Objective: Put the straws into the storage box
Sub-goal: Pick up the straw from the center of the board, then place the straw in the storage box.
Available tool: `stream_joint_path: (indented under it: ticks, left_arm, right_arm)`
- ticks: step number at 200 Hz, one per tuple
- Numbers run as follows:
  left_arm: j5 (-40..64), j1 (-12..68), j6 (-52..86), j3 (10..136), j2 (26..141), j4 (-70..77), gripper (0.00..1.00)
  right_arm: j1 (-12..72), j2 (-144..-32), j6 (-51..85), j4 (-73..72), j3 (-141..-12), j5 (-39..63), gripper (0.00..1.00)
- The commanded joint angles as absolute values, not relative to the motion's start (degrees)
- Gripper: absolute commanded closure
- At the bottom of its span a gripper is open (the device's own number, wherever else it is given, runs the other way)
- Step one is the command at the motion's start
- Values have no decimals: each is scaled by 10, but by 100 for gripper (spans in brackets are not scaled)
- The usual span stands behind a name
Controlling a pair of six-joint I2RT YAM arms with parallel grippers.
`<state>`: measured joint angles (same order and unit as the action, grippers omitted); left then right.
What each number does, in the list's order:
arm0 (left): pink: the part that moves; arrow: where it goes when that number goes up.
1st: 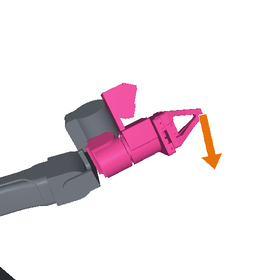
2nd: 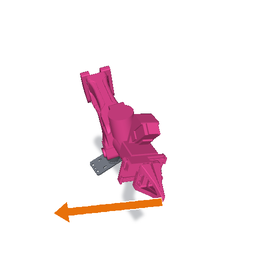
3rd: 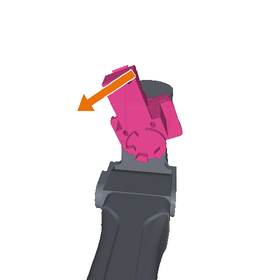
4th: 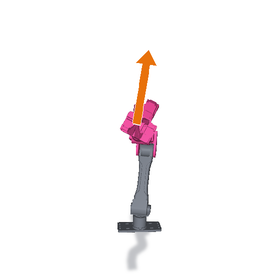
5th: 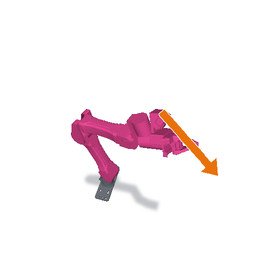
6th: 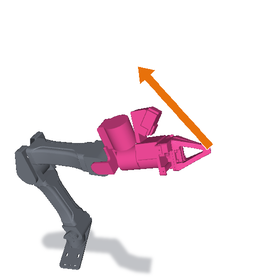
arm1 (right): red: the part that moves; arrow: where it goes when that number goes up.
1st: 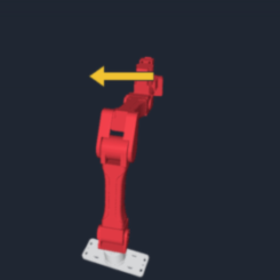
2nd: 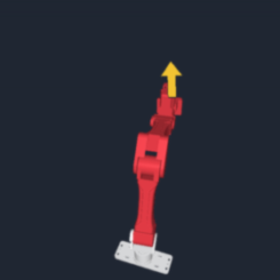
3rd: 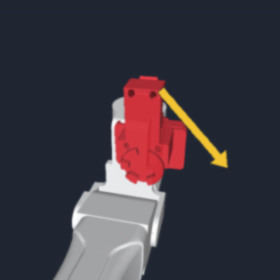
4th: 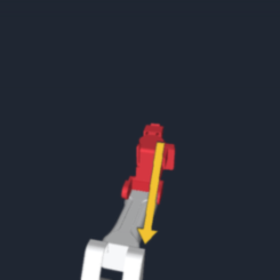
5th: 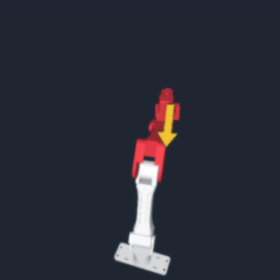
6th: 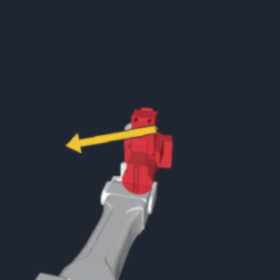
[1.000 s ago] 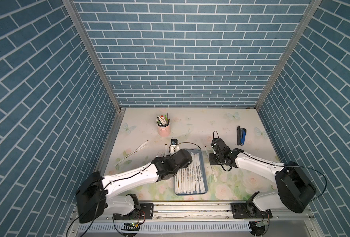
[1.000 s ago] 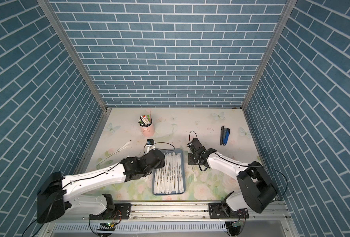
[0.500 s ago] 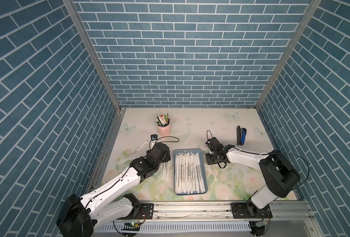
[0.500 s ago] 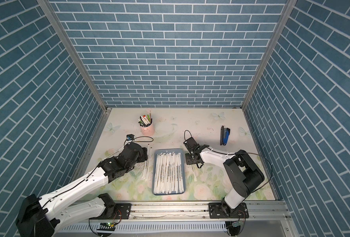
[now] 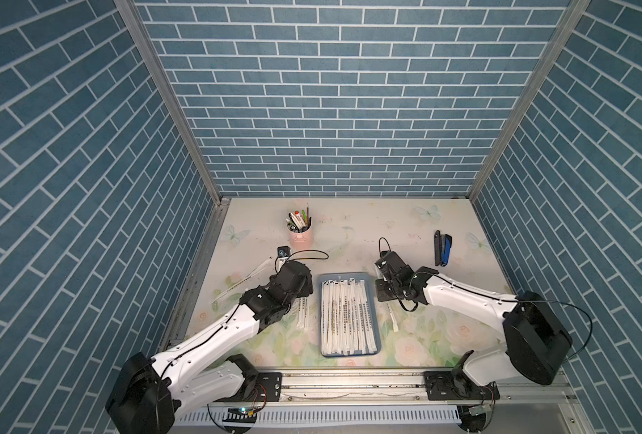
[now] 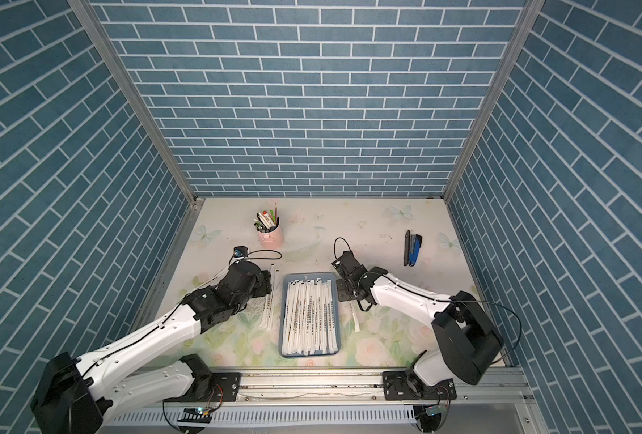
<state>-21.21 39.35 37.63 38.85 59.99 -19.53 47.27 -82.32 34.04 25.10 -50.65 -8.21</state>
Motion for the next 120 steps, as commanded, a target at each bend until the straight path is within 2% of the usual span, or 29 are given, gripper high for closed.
stream_joint_path:
  ticks: [1,35,69,120]
  left_arm:
    - [-221,368,387,395,576,-219,25]
    - [-200,335,377,394,562,-212,25]
    - [-189,333,373,394,562,-213,26]
    - [-196,321,367,380,552,-217,26]
  right_arm:
    - [547,-789,467,299,-538,-127,97]
    - [637,-839,582,256,-555,-171,98]
    - [639,-891,597,209,-530,-175,98]
    - [620,-902,586,195,-493,-171,96]
